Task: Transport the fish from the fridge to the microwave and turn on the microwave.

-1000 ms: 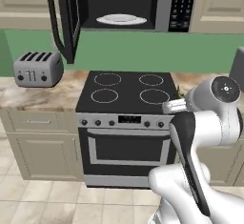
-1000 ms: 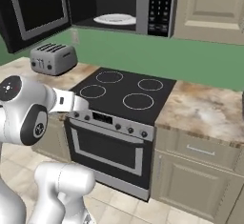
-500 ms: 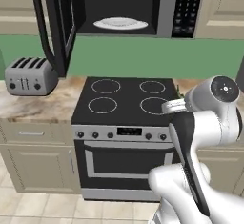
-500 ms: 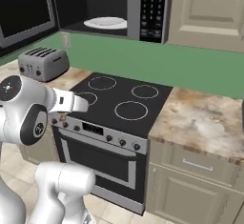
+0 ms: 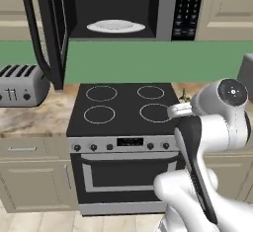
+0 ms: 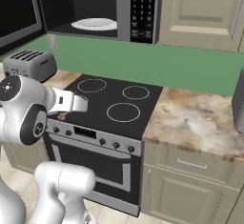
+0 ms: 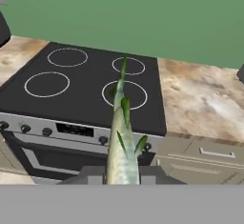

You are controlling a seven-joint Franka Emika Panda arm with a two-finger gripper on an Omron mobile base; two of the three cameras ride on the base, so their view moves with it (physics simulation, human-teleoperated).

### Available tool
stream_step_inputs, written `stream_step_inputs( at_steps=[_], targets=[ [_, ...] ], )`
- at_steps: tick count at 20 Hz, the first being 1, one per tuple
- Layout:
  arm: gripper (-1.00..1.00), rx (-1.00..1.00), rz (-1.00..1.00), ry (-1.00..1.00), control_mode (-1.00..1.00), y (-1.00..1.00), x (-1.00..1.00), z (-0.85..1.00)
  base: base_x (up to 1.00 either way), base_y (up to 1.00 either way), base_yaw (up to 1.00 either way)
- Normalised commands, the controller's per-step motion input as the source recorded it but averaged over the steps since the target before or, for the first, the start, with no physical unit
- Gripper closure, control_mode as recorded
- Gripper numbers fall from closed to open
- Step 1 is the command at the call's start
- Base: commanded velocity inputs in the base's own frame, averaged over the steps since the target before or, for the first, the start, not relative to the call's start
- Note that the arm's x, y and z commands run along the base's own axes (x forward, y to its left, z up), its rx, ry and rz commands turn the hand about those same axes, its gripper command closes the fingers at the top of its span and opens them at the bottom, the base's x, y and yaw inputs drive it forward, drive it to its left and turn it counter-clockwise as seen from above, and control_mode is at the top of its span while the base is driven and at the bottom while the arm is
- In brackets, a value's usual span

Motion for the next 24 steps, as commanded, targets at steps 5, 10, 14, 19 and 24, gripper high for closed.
stream_step_inputs(
  at_steps=[5,10,14,19,24],
  targets=[
    [1.00,0.00,0.00,0.00,1.00,0.00,0.00,0.00,0.31,0.42,-0.32],
    [1.00,0.00,0.00,0.00,1.00,0.00,0.00,0.00,0.35,0.39,-0.11],
    [1.00,0.00,0.00,0.00,1.00,0.00,0.00,0.00,0.35,0.31,0.00],
    [1.00,0.00,0.00,0.00,1.00,0.00,0.00,0.00,0.49,0.18,0.02],
    [1.00,0.00,0.00,0.00,1.00,0.00,0.00,0.00,0.41,0.27,0.01]
  ],
)
